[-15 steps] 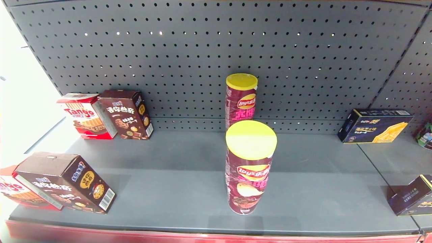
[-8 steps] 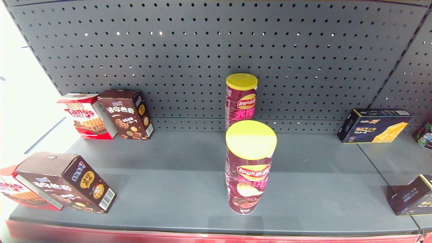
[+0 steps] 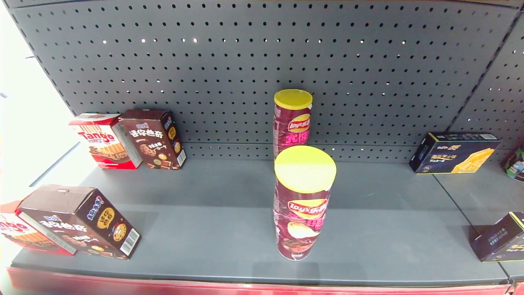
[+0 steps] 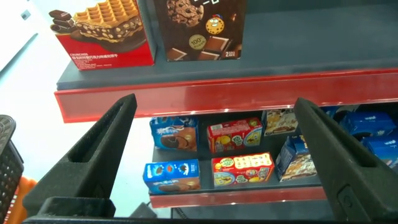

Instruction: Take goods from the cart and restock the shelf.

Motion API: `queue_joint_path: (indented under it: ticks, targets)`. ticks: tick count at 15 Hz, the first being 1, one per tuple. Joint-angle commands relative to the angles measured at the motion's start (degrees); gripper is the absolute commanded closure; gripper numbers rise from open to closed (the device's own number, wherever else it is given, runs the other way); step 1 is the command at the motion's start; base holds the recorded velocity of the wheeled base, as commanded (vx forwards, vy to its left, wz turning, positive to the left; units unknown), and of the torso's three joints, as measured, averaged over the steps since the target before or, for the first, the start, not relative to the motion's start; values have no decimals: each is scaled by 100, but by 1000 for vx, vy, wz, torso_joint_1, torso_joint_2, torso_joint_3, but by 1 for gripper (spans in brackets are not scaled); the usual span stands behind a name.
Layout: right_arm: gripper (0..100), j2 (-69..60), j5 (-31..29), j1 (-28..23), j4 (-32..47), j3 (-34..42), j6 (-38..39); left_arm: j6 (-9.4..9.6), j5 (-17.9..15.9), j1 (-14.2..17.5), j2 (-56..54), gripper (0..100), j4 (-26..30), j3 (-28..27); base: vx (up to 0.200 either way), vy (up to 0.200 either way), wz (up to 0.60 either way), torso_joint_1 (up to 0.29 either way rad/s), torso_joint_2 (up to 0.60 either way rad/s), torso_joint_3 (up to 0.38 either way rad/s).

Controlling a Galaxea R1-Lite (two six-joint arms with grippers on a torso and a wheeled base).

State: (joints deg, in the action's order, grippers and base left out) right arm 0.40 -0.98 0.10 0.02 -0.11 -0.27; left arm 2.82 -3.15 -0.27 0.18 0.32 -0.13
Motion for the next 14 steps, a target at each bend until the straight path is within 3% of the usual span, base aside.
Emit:
queue_joint_path:
  ticks: [1,4,14]
  targets:
    - [0,13,1,-1,-2,2,-8,0,7,0,-1,0,-5,5,0,0,0,0,0,0]
    - [0,13,1,-1,-2,2,0,-9,-2,0,8,0,-5,5,0,0,-400,3,2,0]
    - [0,13,1,-1,-2,2,0,-36,7,0,8,0,-14,13,0,0,0,0,0,0]
